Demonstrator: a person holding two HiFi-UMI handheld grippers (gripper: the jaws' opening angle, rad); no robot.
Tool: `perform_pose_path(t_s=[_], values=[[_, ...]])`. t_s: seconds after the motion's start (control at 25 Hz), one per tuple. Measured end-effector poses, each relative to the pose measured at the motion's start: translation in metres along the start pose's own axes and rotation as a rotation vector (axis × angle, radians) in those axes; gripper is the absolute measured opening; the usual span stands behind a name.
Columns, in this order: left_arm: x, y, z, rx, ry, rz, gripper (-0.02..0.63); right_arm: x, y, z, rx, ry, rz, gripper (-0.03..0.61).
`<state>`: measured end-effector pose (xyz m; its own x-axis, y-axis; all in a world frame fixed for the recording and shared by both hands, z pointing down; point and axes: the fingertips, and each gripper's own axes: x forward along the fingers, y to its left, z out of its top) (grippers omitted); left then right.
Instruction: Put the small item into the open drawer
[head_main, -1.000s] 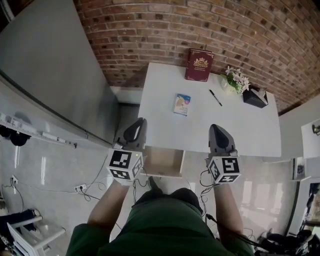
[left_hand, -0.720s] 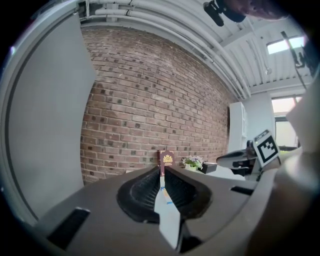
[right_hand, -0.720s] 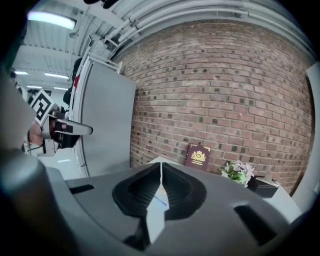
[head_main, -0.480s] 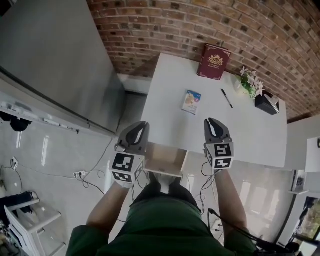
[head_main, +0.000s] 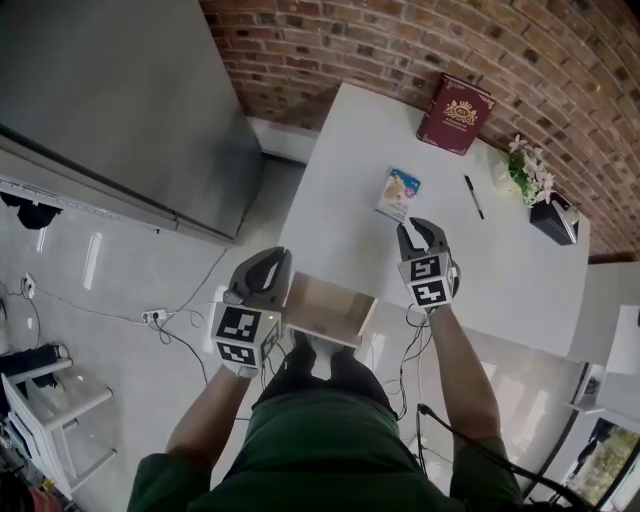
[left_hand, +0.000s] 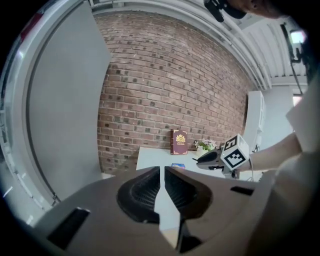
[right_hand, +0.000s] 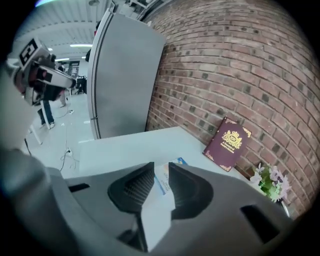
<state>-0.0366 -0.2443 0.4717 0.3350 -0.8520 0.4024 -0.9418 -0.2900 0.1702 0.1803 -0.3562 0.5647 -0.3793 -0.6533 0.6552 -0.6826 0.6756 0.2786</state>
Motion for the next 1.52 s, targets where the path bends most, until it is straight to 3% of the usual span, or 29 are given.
perform_pose_path(t_s=[0.36,0.72,1.12,1.32,1.52], values=[[-0.021,0.034,-0.034,-0.061,0.055,0.111,0.025,0.075,0.012,-0.048,-0.221,0.206,0.083,0.123],[-0.035,0.042,-0.048,-0.112,0.085,0.156,0.025,0.110,0.017,-0.067,-0.357,0.299,0.103,0.126],[-0.037,0.033,-0.055,-0.127,0.103,0.165,0.025,0.115,0.016,-0.073,-0.419,0.308,0.088,0.095],[-0.037,0.023,-0.053,-0.124,0.097,0.155,0.025,0.104,0.017,-0.073,-0.383,0.299,0.098,0.068],[-0.037,0.011,-0.053,-0.120,0.088,0.148,0.025,0.085,0.016,-0.063,-0.344,0.226,0.105,0.049]])
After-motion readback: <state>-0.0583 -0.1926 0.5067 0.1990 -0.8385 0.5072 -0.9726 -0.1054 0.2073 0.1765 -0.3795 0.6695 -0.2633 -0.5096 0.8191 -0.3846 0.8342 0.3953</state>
